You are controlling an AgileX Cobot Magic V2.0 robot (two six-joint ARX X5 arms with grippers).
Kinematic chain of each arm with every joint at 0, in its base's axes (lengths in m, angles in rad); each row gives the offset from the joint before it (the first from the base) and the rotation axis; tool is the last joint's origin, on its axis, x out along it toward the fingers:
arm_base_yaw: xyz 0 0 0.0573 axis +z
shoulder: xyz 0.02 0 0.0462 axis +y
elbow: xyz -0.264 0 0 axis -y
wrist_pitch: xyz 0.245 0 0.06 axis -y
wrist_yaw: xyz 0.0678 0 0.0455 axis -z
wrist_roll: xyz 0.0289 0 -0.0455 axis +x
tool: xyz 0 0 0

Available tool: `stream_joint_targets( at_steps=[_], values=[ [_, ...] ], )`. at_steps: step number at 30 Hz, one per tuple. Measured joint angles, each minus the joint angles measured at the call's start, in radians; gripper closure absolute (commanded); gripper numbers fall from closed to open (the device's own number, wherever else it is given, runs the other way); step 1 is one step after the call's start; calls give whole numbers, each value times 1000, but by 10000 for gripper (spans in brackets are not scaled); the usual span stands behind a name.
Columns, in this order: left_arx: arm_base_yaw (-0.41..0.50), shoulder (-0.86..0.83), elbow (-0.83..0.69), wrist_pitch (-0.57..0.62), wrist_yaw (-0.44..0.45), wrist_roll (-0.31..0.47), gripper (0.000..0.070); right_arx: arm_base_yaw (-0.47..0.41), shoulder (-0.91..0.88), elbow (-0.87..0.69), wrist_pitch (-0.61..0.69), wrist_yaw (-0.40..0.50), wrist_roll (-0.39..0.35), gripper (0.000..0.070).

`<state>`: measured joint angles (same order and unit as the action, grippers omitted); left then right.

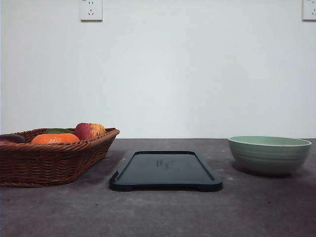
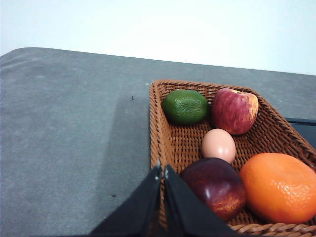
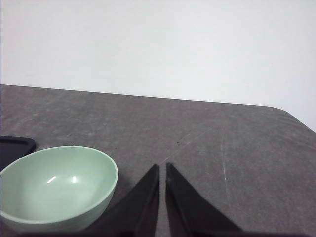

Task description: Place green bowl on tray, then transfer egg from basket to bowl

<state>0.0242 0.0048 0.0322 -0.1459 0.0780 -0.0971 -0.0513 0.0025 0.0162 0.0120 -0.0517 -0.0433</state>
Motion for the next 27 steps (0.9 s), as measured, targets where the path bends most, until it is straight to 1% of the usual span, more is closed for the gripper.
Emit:
stream_joint_targets(
  at_steps=[3,5,7,9,11,13,18,21,24,27],
  values=[
    [0,0,0,0,0,-1,700,0,0,0,0,0,0,684],
    [0,0,0,0,0,-21,700,0,0,0,0,0,0,685],
    [0,0,0,0,0,-67,700,0,0,0,0,0,0,685],
    [0,0,0,0,0,-139,700,0,0,0,0,0,3,685],
    [0,0,0,0,0,-221,700,1,0,0,0,0,26,685],
    [0,0,0,0,0,-302,700,1,0,0,6,0,68,685],
    [0,0,0,1,0,-487,700,1,0,0,51,0,260,686],
    [0,0,0,27,0,-585,700,1,0,0,111,-2,364,691],
    [0,0,0,110,0,-623,700,1,0,0,183,-16,423,691],
    [0,0,0,239,0,-605,700,1,0,0,242,-35,440,692]
  ],
)
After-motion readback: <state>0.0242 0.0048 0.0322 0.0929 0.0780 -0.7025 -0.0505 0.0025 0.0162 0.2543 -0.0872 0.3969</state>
